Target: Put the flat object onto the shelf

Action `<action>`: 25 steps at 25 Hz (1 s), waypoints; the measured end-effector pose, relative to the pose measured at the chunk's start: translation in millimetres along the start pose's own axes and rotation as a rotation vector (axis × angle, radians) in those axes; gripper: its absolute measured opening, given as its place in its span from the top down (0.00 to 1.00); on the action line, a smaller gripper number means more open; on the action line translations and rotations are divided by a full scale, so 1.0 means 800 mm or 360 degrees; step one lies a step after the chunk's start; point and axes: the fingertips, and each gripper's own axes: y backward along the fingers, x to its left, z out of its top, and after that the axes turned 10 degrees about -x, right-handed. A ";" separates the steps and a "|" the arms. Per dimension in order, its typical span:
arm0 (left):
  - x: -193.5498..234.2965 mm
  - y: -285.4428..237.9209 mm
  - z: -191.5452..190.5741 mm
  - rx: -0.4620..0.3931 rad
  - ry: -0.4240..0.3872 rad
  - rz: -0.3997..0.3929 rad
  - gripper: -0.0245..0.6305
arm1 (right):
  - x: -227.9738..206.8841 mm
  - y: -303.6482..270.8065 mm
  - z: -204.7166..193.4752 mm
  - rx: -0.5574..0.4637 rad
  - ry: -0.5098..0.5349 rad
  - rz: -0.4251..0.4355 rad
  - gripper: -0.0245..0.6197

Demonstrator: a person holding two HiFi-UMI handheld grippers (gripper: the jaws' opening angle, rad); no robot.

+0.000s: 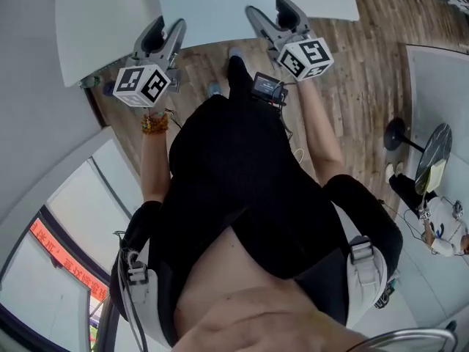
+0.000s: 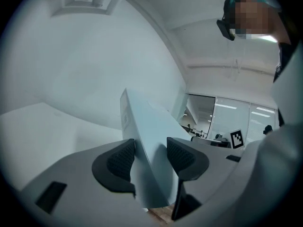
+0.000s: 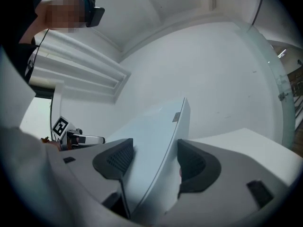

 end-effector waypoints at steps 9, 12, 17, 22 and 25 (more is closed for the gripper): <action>0.043 0.002 -0.099 0.0247 0.0186 0.0117 0.63 | -0.026 0.000 -0.103 0.0266 -0.0142 -0.0039 0.53; 0.060 0.004 -0.122 0.0316 0.0236 0.0150 0.63 | -0.030 -0.006 -0.130 0.0333 -0.0170 -0.0040 0.53; 0.080 -0.008 -0.146 0.0417 0.0298 0.0164 0.63 | -0.048 -0.020 -0.160 0.0428 -0.0226 -0.0050 0.53; 0.092 -0.009 -0.163 0.0467 0.0310 0.0184 0.63 | -0.052 -0.023 -0.185 0.0494 -0.0261 -0.0060 0.53; 0.107 -0.011 -0.169 0.0513 0.0303 0.0203 0.63 | -0.053 -0.033 -0.201 0.0539 -0.0292 -0.0068 0.53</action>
